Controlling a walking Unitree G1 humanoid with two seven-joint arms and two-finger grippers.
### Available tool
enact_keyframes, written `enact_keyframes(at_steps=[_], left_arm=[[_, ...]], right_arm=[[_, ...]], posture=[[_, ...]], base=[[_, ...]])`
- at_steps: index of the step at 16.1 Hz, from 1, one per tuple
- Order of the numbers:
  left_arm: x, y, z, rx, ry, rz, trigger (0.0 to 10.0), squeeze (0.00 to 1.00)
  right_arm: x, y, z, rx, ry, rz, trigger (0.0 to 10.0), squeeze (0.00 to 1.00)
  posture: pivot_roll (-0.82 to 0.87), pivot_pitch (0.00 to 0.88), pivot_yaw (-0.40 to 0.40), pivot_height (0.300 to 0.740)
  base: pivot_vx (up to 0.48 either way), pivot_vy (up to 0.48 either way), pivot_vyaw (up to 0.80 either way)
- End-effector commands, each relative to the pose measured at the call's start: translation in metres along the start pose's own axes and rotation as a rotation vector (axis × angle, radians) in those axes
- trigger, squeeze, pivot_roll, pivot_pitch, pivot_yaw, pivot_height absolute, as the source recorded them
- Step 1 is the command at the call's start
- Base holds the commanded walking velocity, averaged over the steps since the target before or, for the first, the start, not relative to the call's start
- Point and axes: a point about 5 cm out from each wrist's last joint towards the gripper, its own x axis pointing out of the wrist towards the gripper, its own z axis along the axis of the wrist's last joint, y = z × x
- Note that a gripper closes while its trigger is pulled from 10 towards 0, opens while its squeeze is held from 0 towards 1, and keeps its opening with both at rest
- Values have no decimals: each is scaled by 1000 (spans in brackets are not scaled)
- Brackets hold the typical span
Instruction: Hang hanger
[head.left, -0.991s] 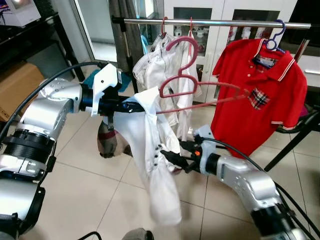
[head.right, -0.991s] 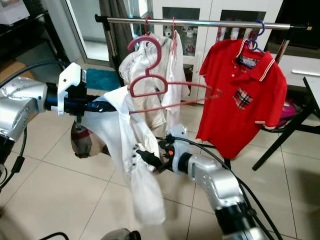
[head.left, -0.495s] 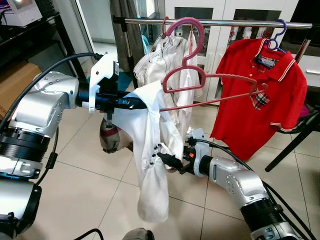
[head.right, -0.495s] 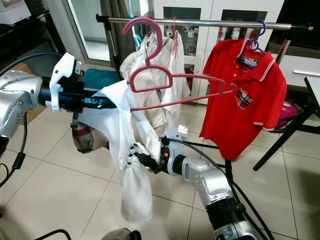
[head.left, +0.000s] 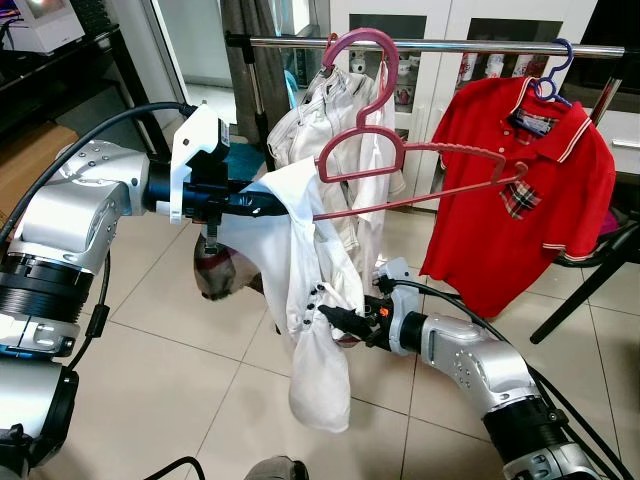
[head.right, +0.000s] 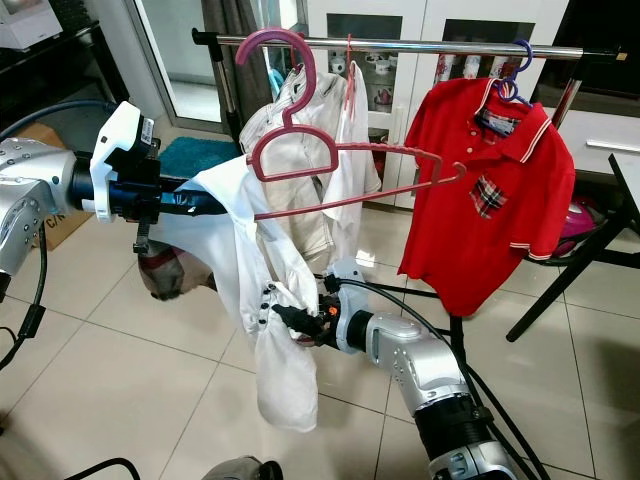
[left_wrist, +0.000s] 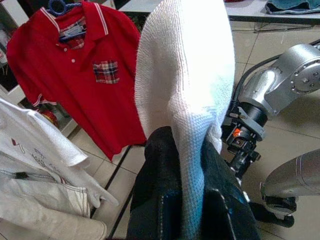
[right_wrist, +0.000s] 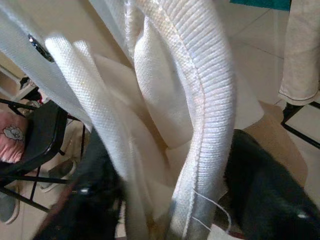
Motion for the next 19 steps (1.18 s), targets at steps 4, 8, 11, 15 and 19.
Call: enact_keyframes(at_steps=[4, 8, 11, 15, 19], left_arm=[[-10, 4, 7, 30, -1, 31, 0, 0], [-23, 6, 0, 5, -1, 92, 0, 0], [-36, -3, -11, -29, 10, 125, 0, 0], [-42, -14, -18, -56, -16, 136, 0, 0], [-37, -17, -21, -58, -28, 154, 0, 0]], right_arm=[[-3, -4, 2, -1, -16, -4, 0, 0], [-13, -18, -1, 11, -32, -85, 0, 0], [-30, -35, 2, 44, -104, -184, 0, 0], [-53, -57, 22, 29, -215, -289, 0, 0], [-60, -49, 30, -61, -234, -228, 0, 0]], posture=[[-12, 0, 136, 740], [-18, 0, 141, 740], [-12, 0, 125, 740], [-10, 0, 109, 740], [-11, 0, 100, 740]], base=[[0, 0, 0], [0, 0, 0], [0, 0, 0], [0, 0, 0], [0, 0, 0]])
